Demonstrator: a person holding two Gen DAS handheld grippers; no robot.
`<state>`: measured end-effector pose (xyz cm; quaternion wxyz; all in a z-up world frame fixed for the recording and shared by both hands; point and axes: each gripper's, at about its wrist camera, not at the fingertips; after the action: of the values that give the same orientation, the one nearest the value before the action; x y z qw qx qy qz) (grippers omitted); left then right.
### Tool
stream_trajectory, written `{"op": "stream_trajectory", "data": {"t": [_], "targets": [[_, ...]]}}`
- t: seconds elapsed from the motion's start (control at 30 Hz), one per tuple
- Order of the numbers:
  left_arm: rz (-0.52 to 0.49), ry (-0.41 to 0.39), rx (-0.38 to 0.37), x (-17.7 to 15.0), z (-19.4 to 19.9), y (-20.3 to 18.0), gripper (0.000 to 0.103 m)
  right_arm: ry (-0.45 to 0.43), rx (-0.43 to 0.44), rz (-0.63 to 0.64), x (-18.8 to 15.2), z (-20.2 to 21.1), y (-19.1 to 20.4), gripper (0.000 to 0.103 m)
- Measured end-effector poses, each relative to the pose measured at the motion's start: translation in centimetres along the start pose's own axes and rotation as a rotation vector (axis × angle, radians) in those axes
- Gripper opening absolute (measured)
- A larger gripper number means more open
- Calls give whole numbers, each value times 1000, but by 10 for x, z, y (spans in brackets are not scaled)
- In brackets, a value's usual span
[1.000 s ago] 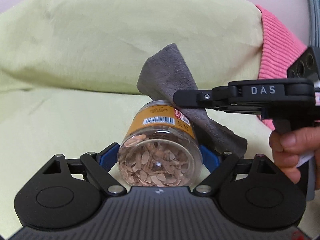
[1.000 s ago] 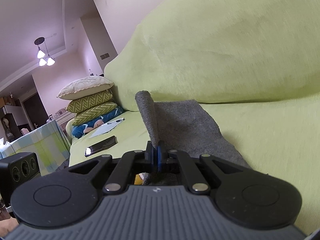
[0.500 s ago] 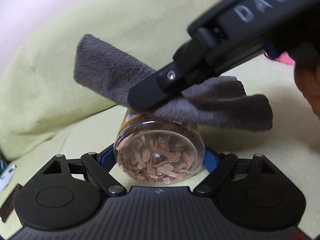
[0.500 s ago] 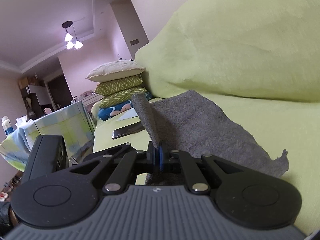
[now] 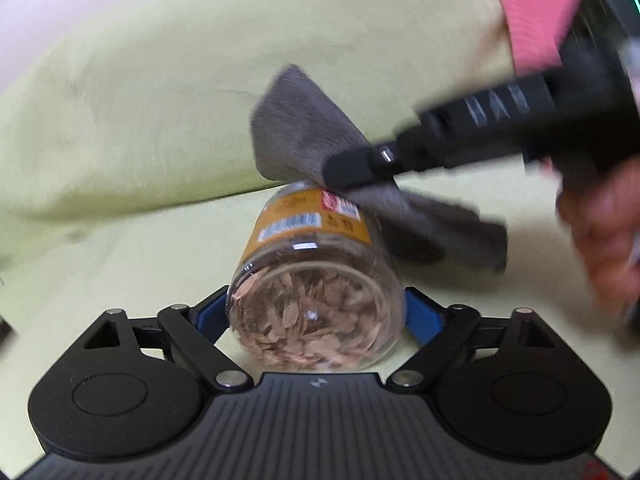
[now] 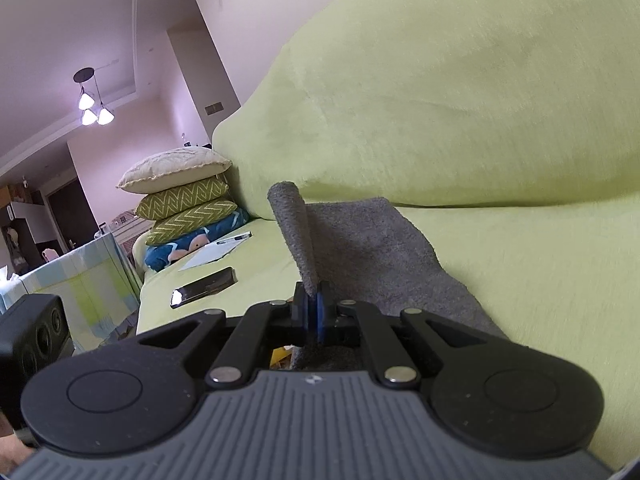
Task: Clean container
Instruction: 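Wipe the jar bottom and side again with the cloth in the right gripper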
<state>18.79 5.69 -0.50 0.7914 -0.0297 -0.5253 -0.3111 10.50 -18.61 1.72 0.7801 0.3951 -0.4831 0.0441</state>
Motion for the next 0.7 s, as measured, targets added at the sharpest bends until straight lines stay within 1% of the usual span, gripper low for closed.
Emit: {"op": "stream_trajectory", "data": {"t": [0.1, 0.17, 0.23, 0.3, 0.37, 0.4, 0.43, 0.6, 0.63, 0.7], "targets": [[161, -25, -47, -3, 1, 17, 90, 0, 2, -6, 2, 0, -3, 2], [244, -27, -82, -5, -2, 25, 89, 0, 2, -5, 4, 1, -5, 2], [302, -25, -115, -8, -5, 30, 87, -1, 1, -5, 4, 2, -7, 2], [309, -28, -125, -7, -6, 30, 85, -3, -2, -5, 4, 3, -8, 3], [272, -28, -111, -4, -4, 25, 85, -2, -4, -3, 4, 5, -8, 3], [246, -27, -102, -3, -2, 22, 85, 4, 10, -1, 4, 6, -7, 3], [200, -25, -85, -2, -1, 18, 85, 10, 23, 1, 4, 6, -6, 3], [-136, -10, 30, -9, 9, -11, 85, 79, 129, 55, -6, 8, 13, 3], [-189, -10, 46, -9, 9, -17, 85, 89, 140, 67, -7, 8, 16, 3], [-252, -11, 65, -10, 10, -25, 85, 89, 139, 88, -8, 8, 19, 3]]}}
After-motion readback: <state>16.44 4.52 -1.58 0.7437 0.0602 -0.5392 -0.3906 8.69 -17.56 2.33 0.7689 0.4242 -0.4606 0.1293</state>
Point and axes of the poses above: each gripper's, at about its wrist camera, not at the fingertips, and z roughly against the way its jaws point, y to its left, x to its top, and after that the axes turned 12 degrees about -z, right-handed
